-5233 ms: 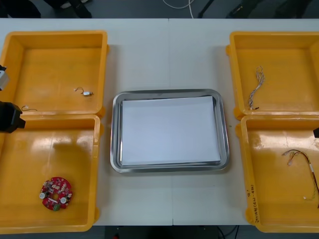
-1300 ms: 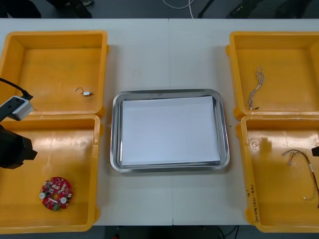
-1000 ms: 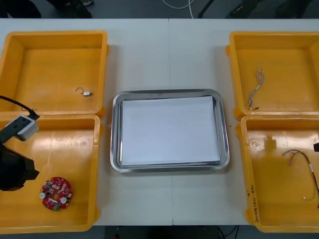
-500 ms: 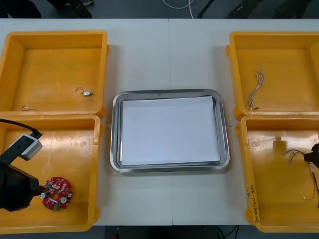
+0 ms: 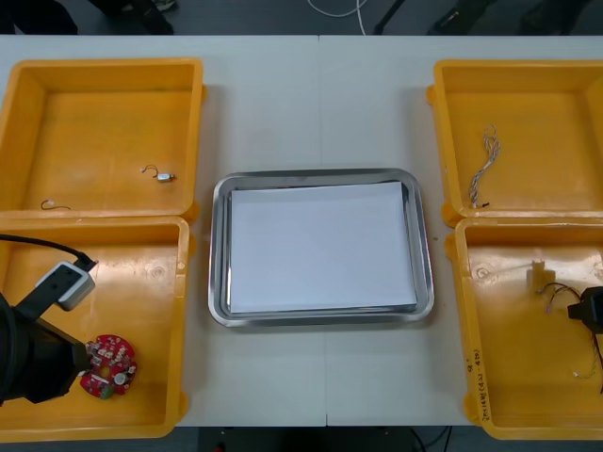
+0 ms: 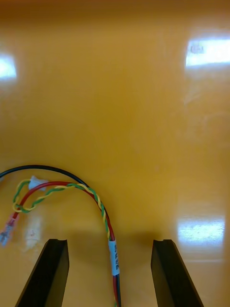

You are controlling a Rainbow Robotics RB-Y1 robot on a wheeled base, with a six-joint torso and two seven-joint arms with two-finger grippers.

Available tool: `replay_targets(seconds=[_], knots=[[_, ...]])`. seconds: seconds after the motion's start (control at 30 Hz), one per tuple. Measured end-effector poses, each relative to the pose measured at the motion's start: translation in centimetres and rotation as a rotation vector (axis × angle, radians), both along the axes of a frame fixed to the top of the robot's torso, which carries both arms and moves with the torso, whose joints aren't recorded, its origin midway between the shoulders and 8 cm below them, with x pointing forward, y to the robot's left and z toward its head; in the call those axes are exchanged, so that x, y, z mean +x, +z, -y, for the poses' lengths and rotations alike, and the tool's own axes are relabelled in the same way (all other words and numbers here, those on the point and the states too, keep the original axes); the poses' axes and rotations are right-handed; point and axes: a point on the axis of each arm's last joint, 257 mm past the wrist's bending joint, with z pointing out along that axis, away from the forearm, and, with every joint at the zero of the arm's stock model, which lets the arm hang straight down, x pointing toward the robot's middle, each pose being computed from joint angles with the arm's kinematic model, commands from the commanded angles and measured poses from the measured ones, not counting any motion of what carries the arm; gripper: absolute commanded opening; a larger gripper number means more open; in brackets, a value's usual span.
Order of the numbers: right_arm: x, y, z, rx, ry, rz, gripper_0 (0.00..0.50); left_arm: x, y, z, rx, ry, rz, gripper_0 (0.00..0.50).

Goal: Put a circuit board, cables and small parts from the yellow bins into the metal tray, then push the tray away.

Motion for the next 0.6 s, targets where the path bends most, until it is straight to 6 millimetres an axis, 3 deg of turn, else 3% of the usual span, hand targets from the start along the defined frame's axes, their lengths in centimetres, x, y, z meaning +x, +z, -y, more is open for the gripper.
replay_targets(seconds=[0.6], knots=[[0.1, -1.0, 0.2, -0.006, 0.002, 0.011, 0.500, -0.4, -2.4, 0.5, 0.061, -0.092, -0.002, 0.500]])
